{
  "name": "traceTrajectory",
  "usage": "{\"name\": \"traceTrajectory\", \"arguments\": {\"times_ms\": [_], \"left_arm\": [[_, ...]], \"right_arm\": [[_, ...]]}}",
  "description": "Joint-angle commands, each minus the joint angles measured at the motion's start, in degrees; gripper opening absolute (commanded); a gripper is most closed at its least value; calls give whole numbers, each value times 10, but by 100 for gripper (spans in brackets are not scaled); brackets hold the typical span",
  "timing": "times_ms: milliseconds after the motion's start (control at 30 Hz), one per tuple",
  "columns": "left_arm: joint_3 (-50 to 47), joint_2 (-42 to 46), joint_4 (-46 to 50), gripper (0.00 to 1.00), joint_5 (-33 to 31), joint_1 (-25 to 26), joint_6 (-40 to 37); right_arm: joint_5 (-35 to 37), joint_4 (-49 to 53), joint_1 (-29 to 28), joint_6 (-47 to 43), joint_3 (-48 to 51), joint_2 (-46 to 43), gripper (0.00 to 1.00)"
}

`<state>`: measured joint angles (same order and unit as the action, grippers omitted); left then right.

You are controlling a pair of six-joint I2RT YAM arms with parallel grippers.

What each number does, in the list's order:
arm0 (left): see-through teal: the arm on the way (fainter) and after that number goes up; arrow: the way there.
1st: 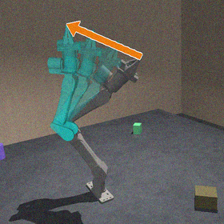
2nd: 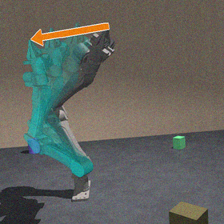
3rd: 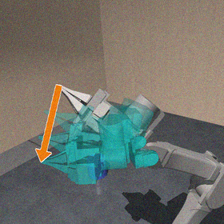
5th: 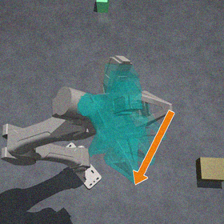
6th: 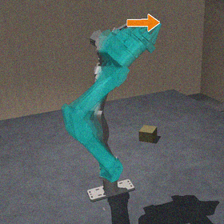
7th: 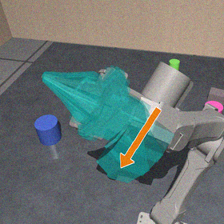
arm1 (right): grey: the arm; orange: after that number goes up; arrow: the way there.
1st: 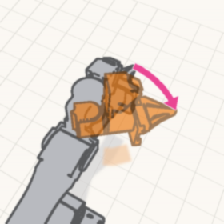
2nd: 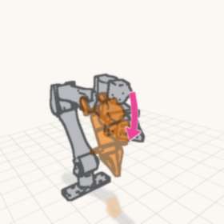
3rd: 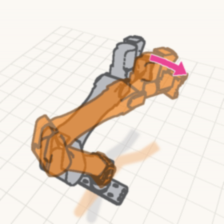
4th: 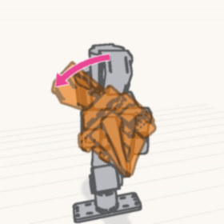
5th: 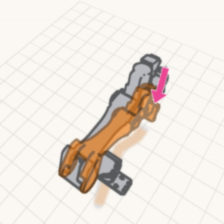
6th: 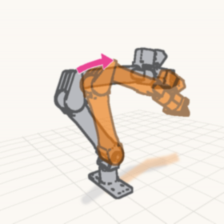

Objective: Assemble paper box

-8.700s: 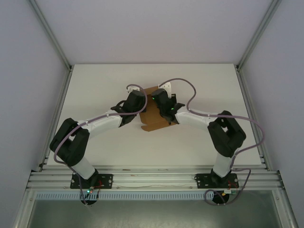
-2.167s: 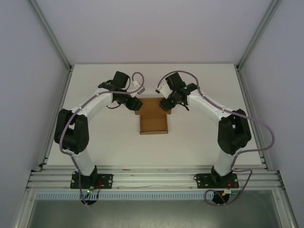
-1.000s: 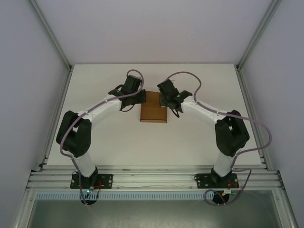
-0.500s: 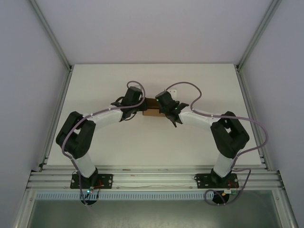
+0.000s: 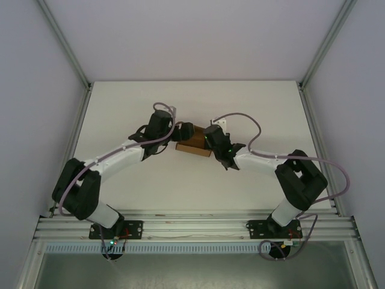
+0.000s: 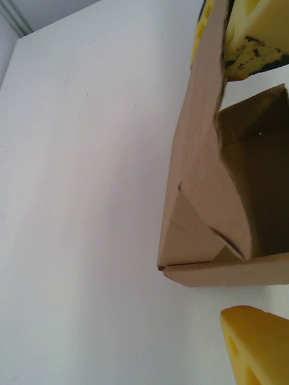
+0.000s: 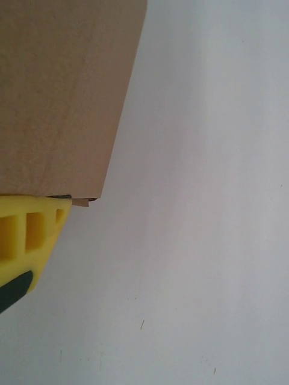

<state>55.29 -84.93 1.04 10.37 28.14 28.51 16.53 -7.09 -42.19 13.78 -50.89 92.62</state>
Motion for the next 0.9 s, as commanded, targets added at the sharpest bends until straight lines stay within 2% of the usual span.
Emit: {"name": "traceTrajectory", "arguments": {"times_ms": [0,100,333,433,633,733,867], "left_arm": [[7,36,80,100,-56,0,2],[27,54,130,100,-87,-12,22],[49,59,140,100,-45,-74,50],[70,20,147,100,-7,-93,51],[95,-67,137,99,89,-99,53],[72,-81,106,94,130,-99,65],[30,-86,82,87,146,-99,72]], "right_arm": [[14,-34,-6,-34,16,-9,4],[21,-39,-10,-41,19,-1,4],[29,-51,-28,-79,16,16,5],[32,-61,-38,-96,20,23,6],[70,-62,-64,-130,20,40,10],[87,-59,-75,-126,20,45,12],[89,-56,-87,-125,26,40,19]]}}
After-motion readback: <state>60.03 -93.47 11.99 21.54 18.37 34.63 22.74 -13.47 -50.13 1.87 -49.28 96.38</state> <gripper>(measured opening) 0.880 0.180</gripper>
